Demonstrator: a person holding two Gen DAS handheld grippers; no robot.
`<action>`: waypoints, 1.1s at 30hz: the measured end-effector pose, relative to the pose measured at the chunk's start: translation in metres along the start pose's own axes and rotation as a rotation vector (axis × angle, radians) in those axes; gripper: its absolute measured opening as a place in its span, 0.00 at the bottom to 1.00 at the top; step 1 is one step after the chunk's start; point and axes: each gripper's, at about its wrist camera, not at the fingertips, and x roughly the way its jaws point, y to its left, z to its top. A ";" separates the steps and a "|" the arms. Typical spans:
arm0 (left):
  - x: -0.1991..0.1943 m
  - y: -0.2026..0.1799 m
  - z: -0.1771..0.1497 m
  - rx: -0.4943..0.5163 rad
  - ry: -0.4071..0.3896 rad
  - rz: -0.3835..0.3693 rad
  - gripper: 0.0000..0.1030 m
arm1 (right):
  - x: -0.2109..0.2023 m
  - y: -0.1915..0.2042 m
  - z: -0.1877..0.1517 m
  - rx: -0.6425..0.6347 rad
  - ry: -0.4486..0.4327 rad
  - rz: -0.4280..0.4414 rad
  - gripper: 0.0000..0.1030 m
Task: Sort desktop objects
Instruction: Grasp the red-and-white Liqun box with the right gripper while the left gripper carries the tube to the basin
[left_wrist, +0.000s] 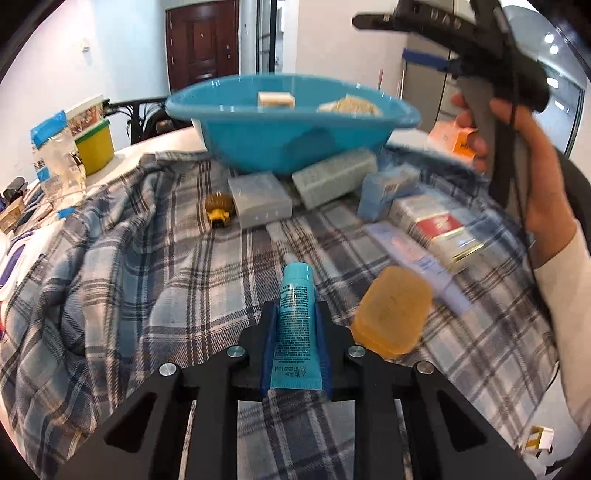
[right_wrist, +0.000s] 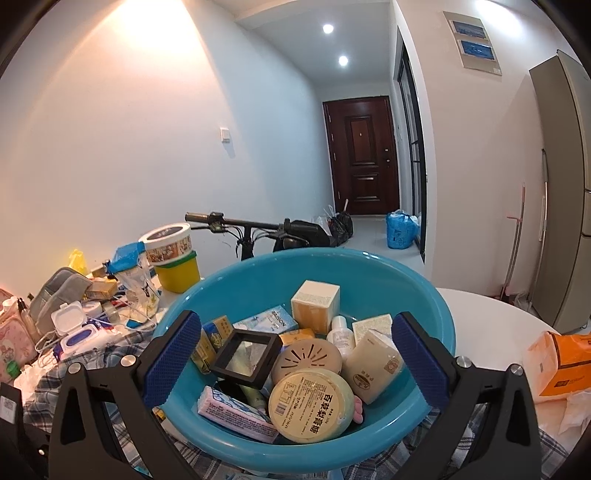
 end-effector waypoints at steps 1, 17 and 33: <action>-0.004 -0.001 0.000 -0.002 -0.017 -0.002 0.21 | -0.001 -0.001 0.002 0.003 -0.006 0.009 1.00; -0.024 0.001 0.000 -0.120 -0.175 -0.104 0.21 | -0.063 0.029 -0.079 -0.207 0.331 0.014 1.00; -0.027 -0.007 -0.002 -0.084 -0.175 -0.115 0.21 | -0.037 0.016 -0.144 -0.096 0.542 0.020 0.73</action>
